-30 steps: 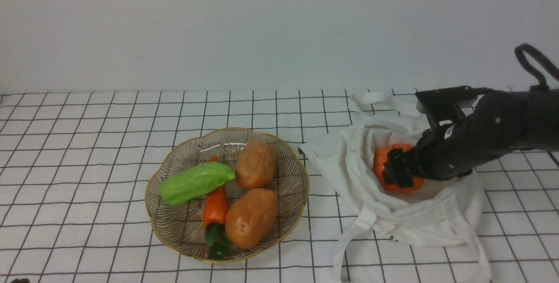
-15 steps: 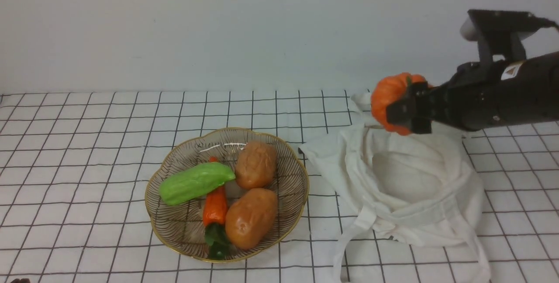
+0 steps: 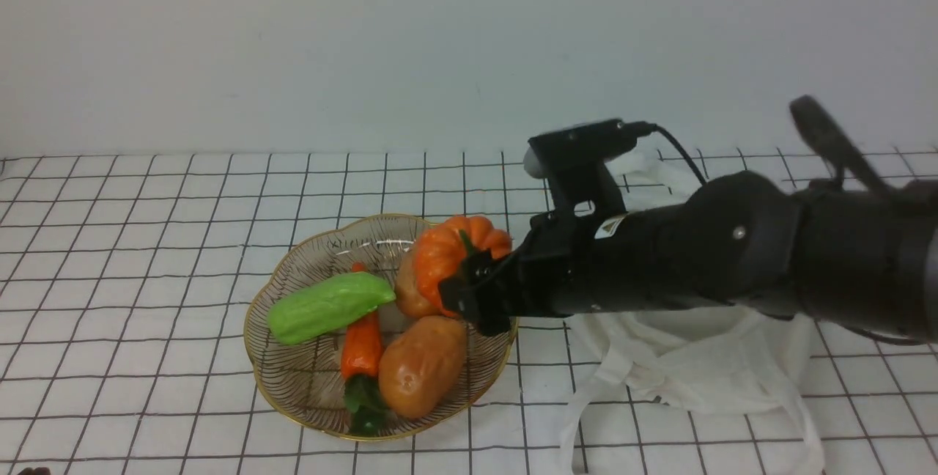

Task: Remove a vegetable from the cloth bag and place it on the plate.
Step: Use the right arm to put the pumpkin into the empty plate on the left

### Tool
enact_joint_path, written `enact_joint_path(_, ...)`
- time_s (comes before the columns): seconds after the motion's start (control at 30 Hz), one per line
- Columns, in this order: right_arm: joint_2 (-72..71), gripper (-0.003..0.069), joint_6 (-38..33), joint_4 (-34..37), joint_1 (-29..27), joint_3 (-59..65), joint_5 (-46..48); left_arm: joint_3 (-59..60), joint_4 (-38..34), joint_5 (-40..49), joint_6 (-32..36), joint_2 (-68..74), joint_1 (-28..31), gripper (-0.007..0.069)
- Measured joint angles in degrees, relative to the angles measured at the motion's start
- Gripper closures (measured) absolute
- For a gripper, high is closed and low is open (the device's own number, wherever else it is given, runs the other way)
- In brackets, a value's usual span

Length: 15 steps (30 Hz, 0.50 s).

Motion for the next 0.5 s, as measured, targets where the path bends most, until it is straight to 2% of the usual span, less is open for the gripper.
enact_joint_path(0.13,0.92,-0.0024,-1.39,0.00,0.06,0.00,-3.49,0.00,0.00,0.00,0.00,0.00,0.00,0.0632)
enact_joint_path(0.5,-5.22,-0.0024,-2.25,0.00,0.06,0.00,0.56,0.00,0.00,0.00,0.00,0.00,0.00,0.0632)
